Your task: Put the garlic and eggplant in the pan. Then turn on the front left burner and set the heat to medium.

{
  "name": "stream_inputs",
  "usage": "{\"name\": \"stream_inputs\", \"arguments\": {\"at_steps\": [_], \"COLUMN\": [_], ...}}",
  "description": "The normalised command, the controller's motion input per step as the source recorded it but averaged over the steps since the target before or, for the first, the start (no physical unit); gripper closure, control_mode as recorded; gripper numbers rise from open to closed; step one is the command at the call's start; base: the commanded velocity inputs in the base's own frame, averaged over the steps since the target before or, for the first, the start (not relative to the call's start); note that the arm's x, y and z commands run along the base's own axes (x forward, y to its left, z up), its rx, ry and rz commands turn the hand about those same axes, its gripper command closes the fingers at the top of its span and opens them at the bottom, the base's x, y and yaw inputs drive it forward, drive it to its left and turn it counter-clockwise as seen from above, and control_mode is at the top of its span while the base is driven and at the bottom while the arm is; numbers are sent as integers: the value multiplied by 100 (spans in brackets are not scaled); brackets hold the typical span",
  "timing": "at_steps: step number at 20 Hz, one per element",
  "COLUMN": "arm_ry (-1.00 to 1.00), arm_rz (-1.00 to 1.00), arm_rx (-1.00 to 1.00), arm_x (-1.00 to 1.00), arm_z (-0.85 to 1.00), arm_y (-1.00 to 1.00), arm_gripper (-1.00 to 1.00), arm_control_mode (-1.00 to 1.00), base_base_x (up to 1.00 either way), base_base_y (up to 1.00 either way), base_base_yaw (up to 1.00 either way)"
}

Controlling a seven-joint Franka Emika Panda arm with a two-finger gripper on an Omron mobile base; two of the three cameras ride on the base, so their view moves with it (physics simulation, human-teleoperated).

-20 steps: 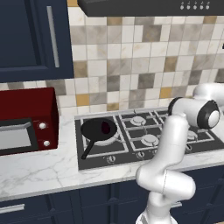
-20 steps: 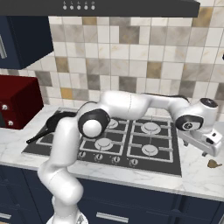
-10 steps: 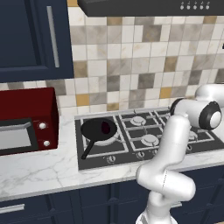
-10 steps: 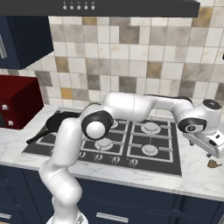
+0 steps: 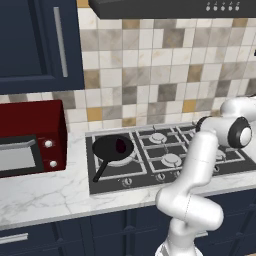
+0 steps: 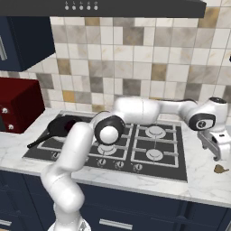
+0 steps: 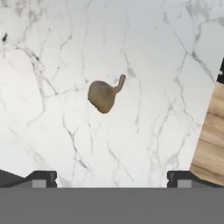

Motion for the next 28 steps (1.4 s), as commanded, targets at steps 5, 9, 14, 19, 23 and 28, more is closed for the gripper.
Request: {"name": "stream_inputs", "arguments": {"at_steps": [5, 9, 14, 19, 23, 28], "arm_ry": [-3, 0, -3, -1, 0, 0], "arm_rz": [-7, 0, 0, 0, 0, 0], "arm_rx": [6, 2, 2, 0, 0, 0], "arm_x": [1, 12, 11, 22, 25, 17], "arm_z": [-19, -6, -22, -31, -19, -14], "arm_y": [-18, -24, -14, -8, -14, -20], "arm_gripper": [-100, -100, -100, -100, -100, -100], "arm_control_mode": [-100, -100, -100, -100, -100, -100], "base_base_x": [0, 0, 0, 0, 0, 0], "base_base_y": [0, 0, 0, 0, 0, 0], "base_base_yaw": [0, 0, 0, 0, 0, 0]}}
